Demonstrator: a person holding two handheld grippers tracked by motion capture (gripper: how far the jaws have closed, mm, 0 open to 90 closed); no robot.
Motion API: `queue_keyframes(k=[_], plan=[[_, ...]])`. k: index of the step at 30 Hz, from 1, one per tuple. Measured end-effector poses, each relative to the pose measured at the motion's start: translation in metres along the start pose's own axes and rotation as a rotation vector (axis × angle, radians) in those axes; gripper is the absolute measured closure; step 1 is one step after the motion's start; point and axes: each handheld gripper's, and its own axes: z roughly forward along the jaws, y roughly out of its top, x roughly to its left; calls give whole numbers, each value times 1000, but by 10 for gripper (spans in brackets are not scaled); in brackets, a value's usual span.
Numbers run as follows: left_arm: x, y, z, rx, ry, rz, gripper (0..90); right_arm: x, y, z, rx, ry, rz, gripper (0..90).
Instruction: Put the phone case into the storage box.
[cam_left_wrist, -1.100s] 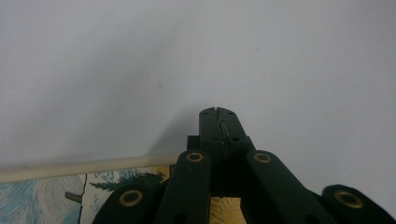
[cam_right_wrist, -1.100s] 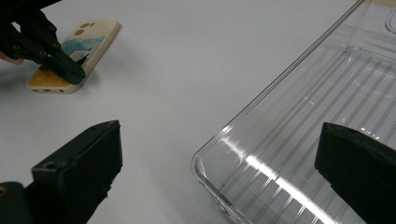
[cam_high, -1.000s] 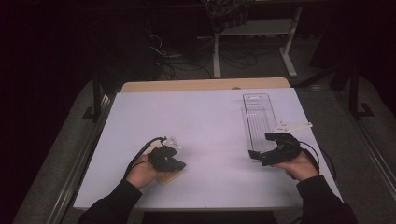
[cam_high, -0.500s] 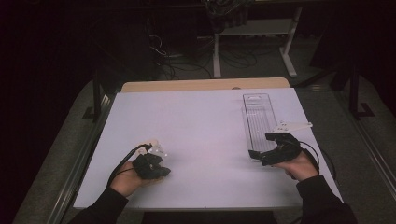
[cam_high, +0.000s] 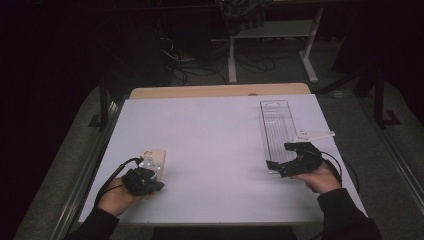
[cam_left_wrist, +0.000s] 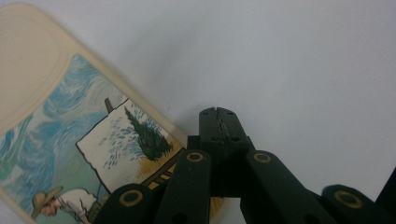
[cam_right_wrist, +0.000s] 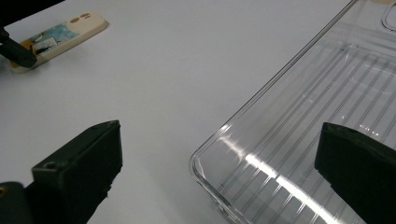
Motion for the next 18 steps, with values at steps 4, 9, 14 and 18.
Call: queue_keyframes(k=[4, 9, 14, 18], plan=[[8, -8, -6, 16, 35, -9, 899, 0, 0, 0, 0, -3, -3, 0], [20, -20, -15, 27, 98, -44, 899, 0, 0, 0, 0, -4, -3, 1], [36, -31, -23, 4, 122, -96, 899, 0, 0, 0, 2, -3, -1, 1], [36, -29, -27, -43, 106, -107, 898, 0, 0, 0, 3, -2, -2, 2]])
